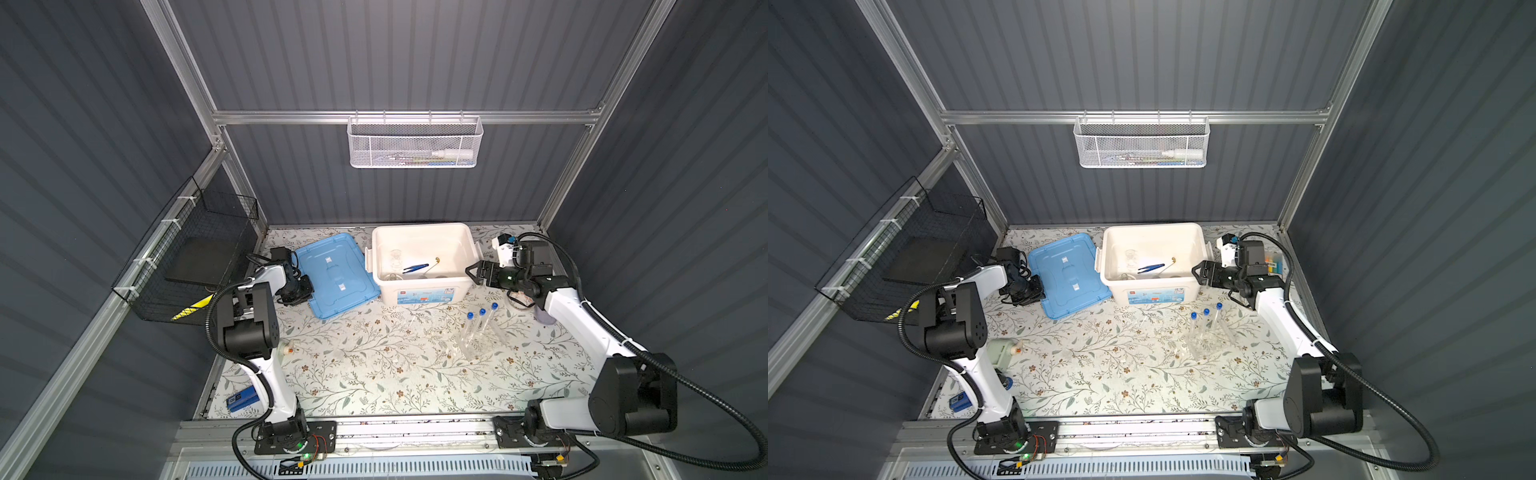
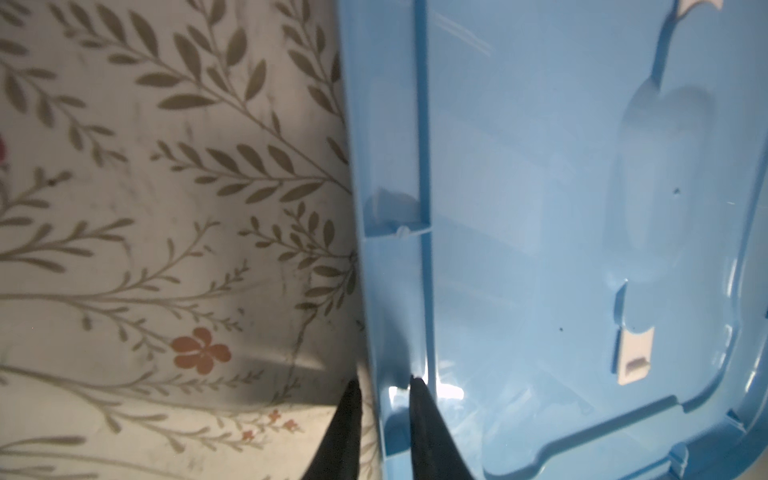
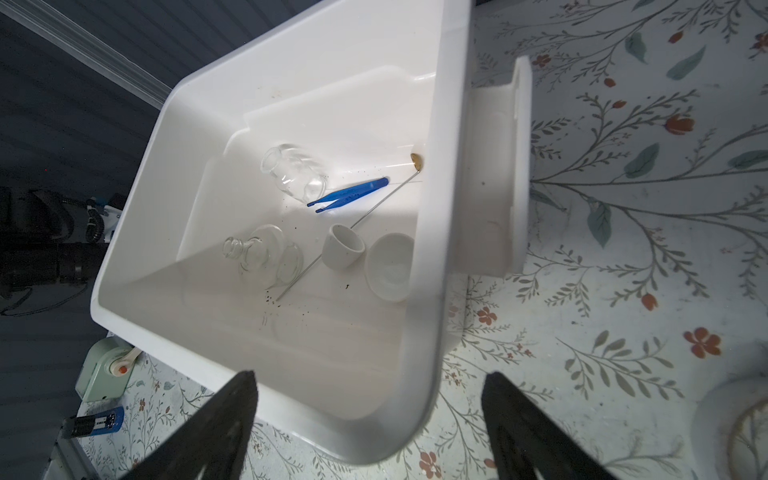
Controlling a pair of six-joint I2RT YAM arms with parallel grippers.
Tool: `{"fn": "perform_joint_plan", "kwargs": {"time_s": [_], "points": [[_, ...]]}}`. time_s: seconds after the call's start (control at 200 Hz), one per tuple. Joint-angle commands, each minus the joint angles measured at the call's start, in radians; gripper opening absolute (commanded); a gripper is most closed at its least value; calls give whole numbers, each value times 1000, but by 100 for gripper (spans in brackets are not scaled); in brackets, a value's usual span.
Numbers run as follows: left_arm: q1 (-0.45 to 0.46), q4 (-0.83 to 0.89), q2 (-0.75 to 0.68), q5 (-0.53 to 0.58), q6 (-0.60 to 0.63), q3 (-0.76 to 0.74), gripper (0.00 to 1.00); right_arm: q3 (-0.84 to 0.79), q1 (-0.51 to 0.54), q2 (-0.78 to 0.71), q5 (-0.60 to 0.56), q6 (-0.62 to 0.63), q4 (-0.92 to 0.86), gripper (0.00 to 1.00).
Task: Organize the chemistry lab equipment
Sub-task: 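Grip the edge of the blue lid nearest the robot with the left gripper, then lift the blue lid upright with the left gripper beside the bin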
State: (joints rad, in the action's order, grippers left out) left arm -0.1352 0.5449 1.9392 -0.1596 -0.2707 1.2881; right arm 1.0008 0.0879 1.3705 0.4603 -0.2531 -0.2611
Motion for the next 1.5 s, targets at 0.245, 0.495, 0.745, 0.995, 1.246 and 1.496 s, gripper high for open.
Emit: {"fn": "perform_joint_plan", "kwargs": {"time_s": [0.245,0.495,0.745,0.995,1.246,1.496], "points": [[-14,38,32,12,12,23,13,7,4,-22,-8,23,-24,86],[-14,27,11,-34,30,28,0,7,16,-51,5,29,-23,86],[-15,24,-73,-56,21,17,0,29,45,-62,-17,31,-44,86],[-17,72,-205,-54,-1,55,0,61,97,-82,-40,46,-61,85],[-17,134,-329,-5,-10,100,0,102,161,-69,-38,34,-50,86],[-17,219,-410,86,7,155,0,143,208,-42,-43,32,-47,86]]}}
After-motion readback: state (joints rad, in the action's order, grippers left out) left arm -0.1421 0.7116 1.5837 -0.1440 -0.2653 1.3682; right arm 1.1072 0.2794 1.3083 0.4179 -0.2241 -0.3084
